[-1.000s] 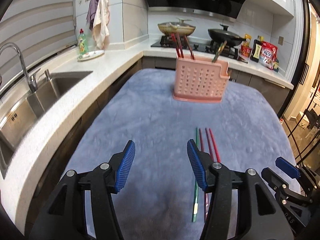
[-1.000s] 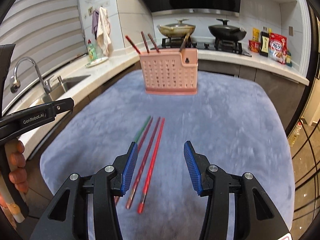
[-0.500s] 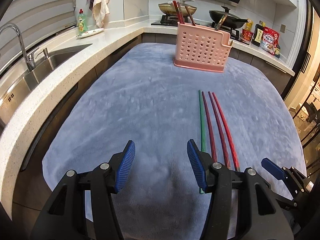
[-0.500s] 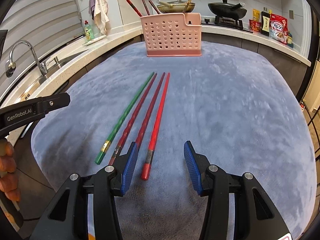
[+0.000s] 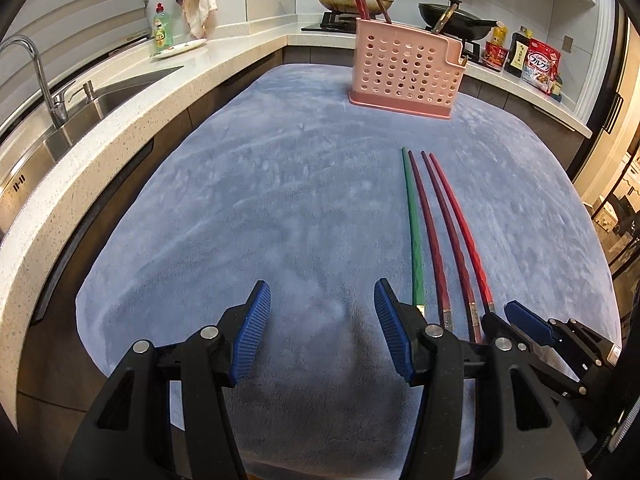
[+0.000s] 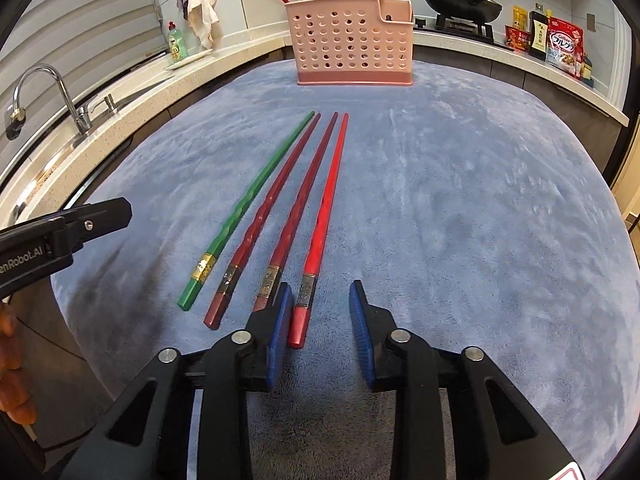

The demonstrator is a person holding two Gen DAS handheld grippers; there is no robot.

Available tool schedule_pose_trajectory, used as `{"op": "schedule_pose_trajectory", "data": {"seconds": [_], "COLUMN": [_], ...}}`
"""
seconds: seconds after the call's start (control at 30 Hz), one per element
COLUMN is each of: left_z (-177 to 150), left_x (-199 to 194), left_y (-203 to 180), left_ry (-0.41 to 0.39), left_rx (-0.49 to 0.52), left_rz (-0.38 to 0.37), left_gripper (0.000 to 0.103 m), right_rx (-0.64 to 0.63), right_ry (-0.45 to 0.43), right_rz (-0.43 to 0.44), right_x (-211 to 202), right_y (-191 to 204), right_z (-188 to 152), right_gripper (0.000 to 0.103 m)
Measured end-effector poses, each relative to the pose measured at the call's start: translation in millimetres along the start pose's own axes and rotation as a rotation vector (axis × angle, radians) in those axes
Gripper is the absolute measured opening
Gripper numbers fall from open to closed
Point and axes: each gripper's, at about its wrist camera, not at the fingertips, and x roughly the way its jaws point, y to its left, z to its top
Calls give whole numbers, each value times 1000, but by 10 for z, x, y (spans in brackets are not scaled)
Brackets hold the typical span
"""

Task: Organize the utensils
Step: 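Grasp the bright red chopstick with the right tool while the left tool grasps the green chopstick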

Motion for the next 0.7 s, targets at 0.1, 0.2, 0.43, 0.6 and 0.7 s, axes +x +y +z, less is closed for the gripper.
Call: {"op": "schedule_pose_trajectory", "data": {"seconds": [0.1,0.2,0.43,0.6,0.7], "left_z": [-15,-33,-109,-152,-171], "left_x": [4,21,59,119,172], "left_y": [-11,-46,-174,-260,-304], "left_ry": [3,8,20,40,52], "left_rx": [2,8,34,35,33], "left_rz": [-6,-15,-43,-80,-95], "left_gripper": [51,51,52,54,54], "right_rx": [-5,-2,35,63,86], "right_ry": [-4,-3,-3,-2,1], "right_rz": [-8,-20,-13,-12,-5], "right_x": [1,8,-30,-64,-76], "right_y": [2,-32,-149,-237,-296], "right_z": [-11,-18,-37,-59,-71], "right_gripper": [23,13,7,7,7]}}
